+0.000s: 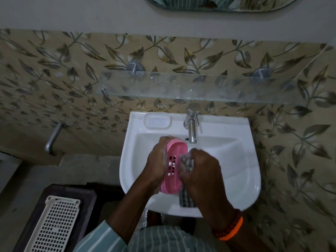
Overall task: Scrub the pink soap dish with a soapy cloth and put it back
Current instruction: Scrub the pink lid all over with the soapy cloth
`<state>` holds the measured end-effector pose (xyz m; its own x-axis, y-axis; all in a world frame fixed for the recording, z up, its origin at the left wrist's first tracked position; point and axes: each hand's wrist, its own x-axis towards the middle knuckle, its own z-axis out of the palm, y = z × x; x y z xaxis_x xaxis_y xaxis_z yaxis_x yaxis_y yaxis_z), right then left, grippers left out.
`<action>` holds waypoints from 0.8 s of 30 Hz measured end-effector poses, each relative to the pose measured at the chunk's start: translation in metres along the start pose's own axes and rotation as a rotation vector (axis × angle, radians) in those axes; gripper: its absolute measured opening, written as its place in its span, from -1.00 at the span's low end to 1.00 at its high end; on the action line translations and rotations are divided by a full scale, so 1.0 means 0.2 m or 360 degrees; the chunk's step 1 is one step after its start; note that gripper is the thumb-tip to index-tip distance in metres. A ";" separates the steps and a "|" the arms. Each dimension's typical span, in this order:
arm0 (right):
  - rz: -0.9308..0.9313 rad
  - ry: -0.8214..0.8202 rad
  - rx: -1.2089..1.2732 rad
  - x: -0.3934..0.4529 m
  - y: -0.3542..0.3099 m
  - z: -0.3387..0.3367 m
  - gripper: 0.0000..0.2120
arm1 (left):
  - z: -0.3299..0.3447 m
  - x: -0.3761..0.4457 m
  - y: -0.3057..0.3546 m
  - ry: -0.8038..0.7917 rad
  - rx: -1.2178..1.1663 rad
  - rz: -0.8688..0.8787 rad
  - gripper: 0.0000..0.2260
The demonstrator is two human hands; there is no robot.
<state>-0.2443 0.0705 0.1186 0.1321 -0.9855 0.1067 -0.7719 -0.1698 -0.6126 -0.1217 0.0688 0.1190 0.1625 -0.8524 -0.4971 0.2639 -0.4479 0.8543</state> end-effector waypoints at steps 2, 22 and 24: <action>-0.0177 0.0121 -0.0092 0.05 -0.01 -0.03 -0.82 | 0.00 -0.01 -0.03 -0.0103 -0.0035 -0.0129 -0.70; -0.0228 -0.0558 0.0281 -0.11 -0.10 -0.06 -0.87 | -0.09 0.12 -0.03 -0.0328 -0.0831 -0.0239 -0.52; -0.0288 -0.0486 0.0241 -0.10 -0.11 -0.06 -0.88 | -0.08 0.12 -0.07 -0.0232 -0.0813 -0.0253 -0.53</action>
<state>-0.2376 0.0933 0.1390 0.4544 -0.8908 -0.0005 -0.6217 -0.3167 -0.7164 -0.1070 0.0582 0.0922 -0.0407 -0.8296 -0.5569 0.7081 -0.4171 0.5698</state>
